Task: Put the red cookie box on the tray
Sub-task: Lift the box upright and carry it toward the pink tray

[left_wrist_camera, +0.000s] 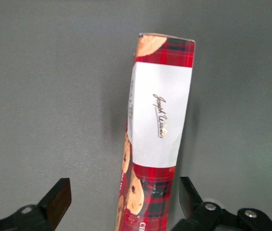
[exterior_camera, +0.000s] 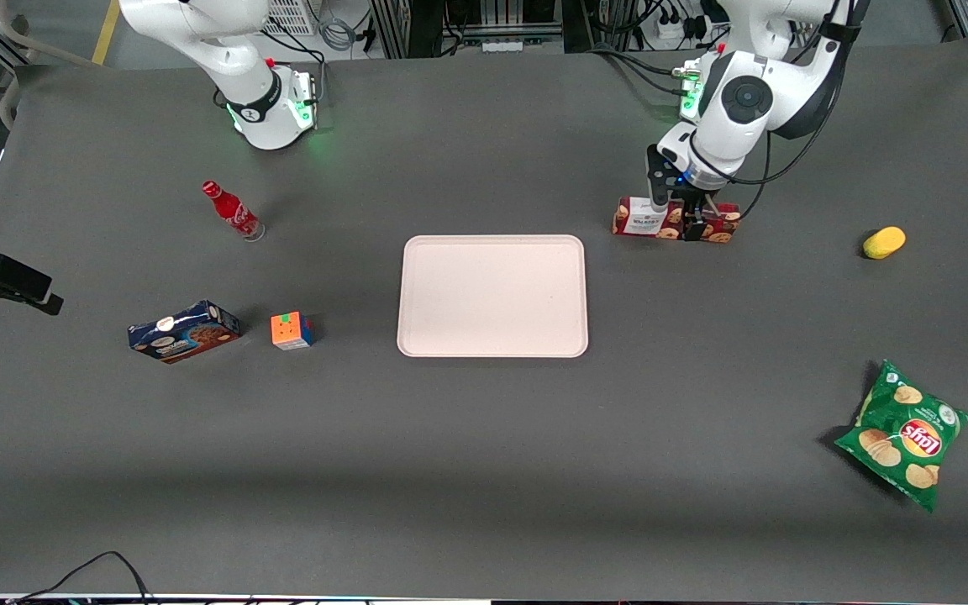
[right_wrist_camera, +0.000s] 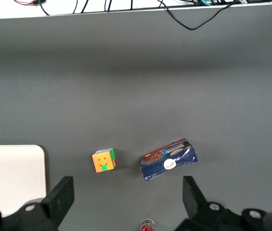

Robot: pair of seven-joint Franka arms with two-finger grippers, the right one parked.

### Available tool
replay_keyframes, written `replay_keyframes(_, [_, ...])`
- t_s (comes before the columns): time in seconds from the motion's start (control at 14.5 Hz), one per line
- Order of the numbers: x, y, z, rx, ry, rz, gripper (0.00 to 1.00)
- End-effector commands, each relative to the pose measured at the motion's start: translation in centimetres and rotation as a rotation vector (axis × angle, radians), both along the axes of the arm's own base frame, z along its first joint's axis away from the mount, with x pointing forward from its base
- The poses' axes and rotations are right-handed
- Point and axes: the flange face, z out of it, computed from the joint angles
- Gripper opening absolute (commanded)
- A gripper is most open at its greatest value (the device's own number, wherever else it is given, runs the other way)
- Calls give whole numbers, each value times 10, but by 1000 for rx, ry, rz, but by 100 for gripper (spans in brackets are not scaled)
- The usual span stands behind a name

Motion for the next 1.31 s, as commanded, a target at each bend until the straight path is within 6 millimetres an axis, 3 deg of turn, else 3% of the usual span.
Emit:
replay_keyframes(0.0, [-22, 17, -10, 3, -6, -6, 100])
replay_keyframes(0.41, [-24, 17, -20, 2, 7, -6, 99])
replay_keyframes(0.55, [-23, 16, -24, -3, 0, -6, 91])
replay_keyframes(0.76, [-23, 17, -24, -2, 3, -3, 42])
replay_keyframes(0.97, [-23, 18, -24, -3, 3, 0, 18])
replay_keyframes(1.24, [-8, 27, -15, -18, -18, 0, 5])
